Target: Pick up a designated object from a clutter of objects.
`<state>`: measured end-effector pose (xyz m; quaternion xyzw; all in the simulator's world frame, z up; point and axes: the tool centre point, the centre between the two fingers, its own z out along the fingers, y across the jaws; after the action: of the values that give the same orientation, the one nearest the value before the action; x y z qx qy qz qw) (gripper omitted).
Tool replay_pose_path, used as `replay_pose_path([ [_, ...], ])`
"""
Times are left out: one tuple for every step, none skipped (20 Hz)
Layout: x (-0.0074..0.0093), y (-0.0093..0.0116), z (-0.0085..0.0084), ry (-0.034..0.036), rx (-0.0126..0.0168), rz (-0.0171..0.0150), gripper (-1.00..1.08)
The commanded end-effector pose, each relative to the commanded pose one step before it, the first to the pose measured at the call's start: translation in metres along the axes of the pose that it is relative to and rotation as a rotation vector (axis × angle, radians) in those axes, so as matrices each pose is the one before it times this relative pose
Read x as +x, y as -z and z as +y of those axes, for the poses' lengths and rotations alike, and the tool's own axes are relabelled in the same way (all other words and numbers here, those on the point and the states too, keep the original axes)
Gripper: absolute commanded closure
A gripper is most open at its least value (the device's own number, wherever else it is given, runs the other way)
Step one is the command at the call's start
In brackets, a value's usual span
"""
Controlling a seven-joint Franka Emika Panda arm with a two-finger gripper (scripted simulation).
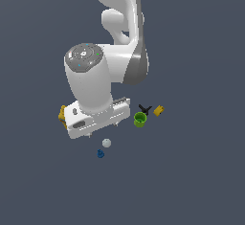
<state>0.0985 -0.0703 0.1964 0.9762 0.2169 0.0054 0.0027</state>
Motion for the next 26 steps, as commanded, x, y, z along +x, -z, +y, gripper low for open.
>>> replay_pose_path([
  [0.00482, -0.01799, 0.00851, 0.06033, 0.0006, -0.00191, -0.92],
  [0.00148, -0.00728, 0.00334, 0.02348, 0.00042, -0.00082, -0.92],
  [0.00129, -0.00731, 0.0033, 0.0233, 0.00049, -0.00076, -0.92],
  [0.00107, -0.00705, 0.00312, 0.02223, 0.00053, -0.00068, -0.92],
  [0.00087, -0.00673, 0.00293, 0.021, 0.00055, -0.0006, -0.92],
  [0.00069, -0.0064, 0.00273, 0.01979, 0.00056, -0.00052, -0.92],
  [0.00053, -0.00606, 0.00253, 0.01857, 0.00057, -0.00045, -0.92],
  [0.0004, -0.00571, 0.00233, 0.01737, 0.00056, -0.00039, -0.92],
  [0.00029, -0.00535, 0.00214, 0.01616, 0.00055, -0.00033, -0.92],
  [0.00019, -0.00499, 0.00196, 0.01494, 0.00053, -0.00028, -0.92],
  [0.00011, -0.00461, 0.00177, 0.01374, 0.0005, -0.00023, -0.92],
  [0.00006, -0.00423, 0.00159, 0.01254, 0.00047, -0.00019, -0.92],
  [0.00001, -0.00384, 0.00142, 0.01135, 0.00044, -0.00016, -0.92],
  [-0.00002, -0.00345, 0.00125, 0.01014, 0.0004, -0.00013, -0.92],
  [-0.00005, -0.00306, 0.0011, 0.00893, 0.00036, -0.0001, -0.92],
  [-0.00006, -0.00266, 0.00094, 0.00774, 0.00032, -0.00008, -0.92],
  [-0.00006, -0.00225, 0.00078, 0.00656, 0.00027, -0.00006, -0.92],
  [-0.00007, -0.00185, 0.00064, 0.00534, 0.00022, -0.00005, -0.92],
  [-0.00005, -0.00144, 0.00049, 0.00417, 0.00018, -0.00003, -0.92],
  [-0.00005, -0.00103, 0.00035, 0.00297, 0.00013, -0.00002, -0.92],
  [0.0, -0.00062, 0.00019, 0.00183, 0.00008, -0.00001, -0.92],
  [-0.00007, -0.0002, 0.00011, 0.00049, 0.00002, 0.0, -0.92],
  [-0.00026, 0.00068, -0.00059, -0.00404, 0.00064, -0.00068, -0.92],
  [-0.00002, -0.00041, 0.00001, 0.0, 0.0, 0.0, -0.92],
  [-0.00006, -0.00122, 0.00004, 0.0, 0.0, 0.0, -0.92],
  [-0.0001, -0.00202, 0.00006, 0.0, 0.0, 0.0, -0.92],
])
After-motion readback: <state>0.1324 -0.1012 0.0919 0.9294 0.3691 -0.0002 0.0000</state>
